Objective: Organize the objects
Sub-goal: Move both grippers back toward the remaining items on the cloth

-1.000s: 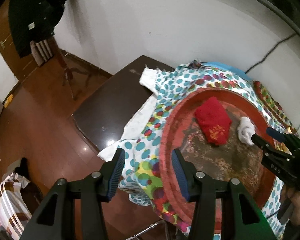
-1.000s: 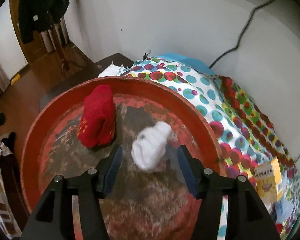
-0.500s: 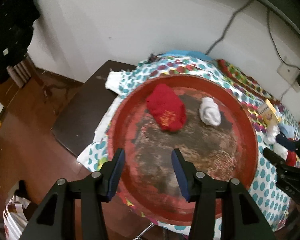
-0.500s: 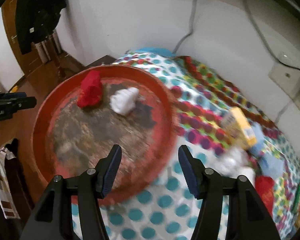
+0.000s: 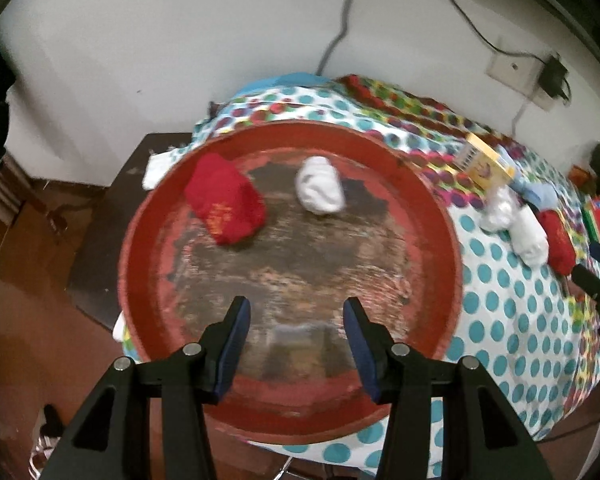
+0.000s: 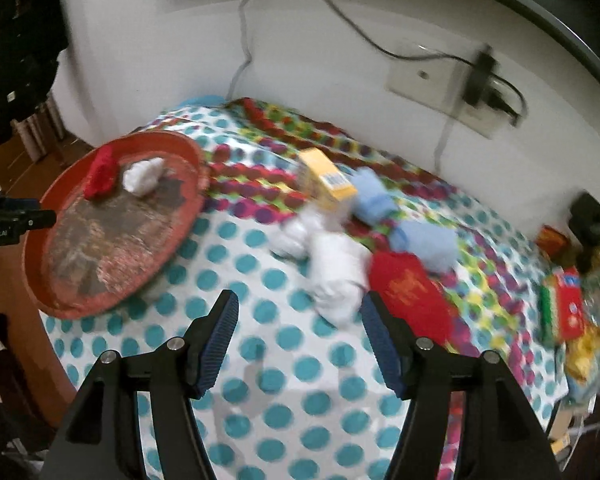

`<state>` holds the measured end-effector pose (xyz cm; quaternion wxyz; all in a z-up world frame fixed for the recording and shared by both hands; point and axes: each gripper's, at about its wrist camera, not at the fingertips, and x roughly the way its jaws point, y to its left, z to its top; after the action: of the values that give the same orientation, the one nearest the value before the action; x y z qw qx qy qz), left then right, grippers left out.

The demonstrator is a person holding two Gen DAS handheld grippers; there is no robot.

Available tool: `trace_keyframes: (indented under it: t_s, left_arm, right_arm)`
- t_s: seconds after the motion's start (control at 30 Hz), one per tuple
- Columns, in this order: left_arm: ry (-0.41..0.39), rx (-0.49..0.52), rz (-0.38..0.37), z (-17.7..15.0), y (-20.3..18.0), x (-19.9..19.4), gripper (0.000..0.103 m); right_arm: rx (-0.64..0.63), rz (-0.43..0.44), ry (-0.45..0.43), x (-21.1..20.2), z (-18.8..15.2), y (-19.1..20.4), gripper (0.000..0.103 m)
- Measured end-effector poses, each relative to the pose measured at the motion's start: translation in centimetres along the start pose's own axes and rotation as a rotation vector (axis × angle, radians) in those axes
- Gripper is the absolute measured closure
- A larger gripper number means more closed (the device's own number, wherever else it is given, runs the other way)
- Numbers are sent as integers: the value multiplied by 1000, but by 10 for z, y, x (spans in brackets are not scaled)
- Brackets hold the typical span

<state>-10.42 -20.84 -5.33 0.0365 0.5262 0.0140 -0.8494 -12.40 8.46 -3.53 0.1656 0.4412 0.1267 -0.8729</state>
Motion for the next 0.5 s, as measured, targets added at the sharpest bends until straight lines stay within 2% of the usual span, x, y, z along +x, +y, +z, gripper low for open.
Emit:
trace_keyframes:
  t_s: [0.5]
  left_arm:
    - [41,173,-81,-16,-74,21,54]
  right_arm:
    - [183,-100,26,-15,-67,-89,41]
